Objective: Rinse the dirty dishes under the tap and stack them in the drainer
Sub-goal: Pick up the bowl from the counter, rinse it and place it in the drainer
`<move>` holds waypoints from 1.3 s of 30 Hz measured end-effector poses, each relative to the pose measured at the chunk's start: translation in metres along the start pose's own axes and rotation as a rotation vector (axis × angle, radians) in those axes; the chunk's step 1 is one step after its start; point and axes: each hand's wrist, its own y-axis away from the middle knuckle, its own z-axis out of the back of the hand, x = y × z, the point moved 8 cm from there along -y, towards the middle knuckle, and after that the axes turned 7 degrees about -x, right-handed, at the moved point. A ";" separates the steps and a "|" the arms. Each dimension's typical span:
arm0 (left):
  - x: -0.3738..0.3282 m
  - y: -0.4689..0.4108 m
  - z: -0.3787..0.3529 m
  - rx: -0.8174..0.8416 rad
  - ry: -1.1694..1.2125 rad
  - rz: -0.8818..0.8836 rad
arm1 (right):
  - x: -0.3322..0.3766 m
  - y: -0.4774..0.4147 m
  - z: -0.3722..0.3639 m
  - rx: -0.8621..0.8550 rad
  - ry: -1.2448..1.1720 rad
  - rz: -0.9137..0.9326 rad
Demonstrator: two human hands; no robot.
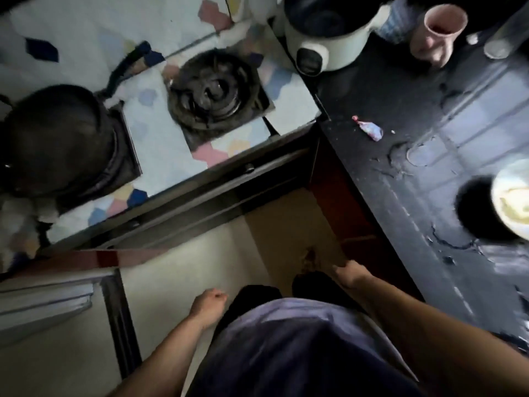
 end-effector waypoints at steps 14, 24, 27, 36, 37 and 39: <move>-0.350 -0.112 0.117 0.256 -0.132 -0.461 | 0.159 -0.040 0.169 -0.257 -0.547 0.029; -0.598 0.030 -0.001 0.617 -0.416 -0.985 | 0.019 0.042 0.234 -0.812 -1.111 -0.330; -0.642 0.078 -0.054 0.665 -0.411 -1.077 | -0.042 0.059 0.252 -1.013 -1.233 -0.441; -0.696 0.134 -0.217 0.695 -0.496 -0.902 | -0.191 0.032 0.253 -0.953 -1.608 -0.782; -0.694 0.135 -0.228 0.717 -0.508 -0.879 | -0.194 0.024 0.250 -0.925 -1.685 -0.769; -0.688 0.138 -0.240 0.754 -0.484 -0.868 | -0.197 0.015 0.248 -0.921 -1.739 -0.774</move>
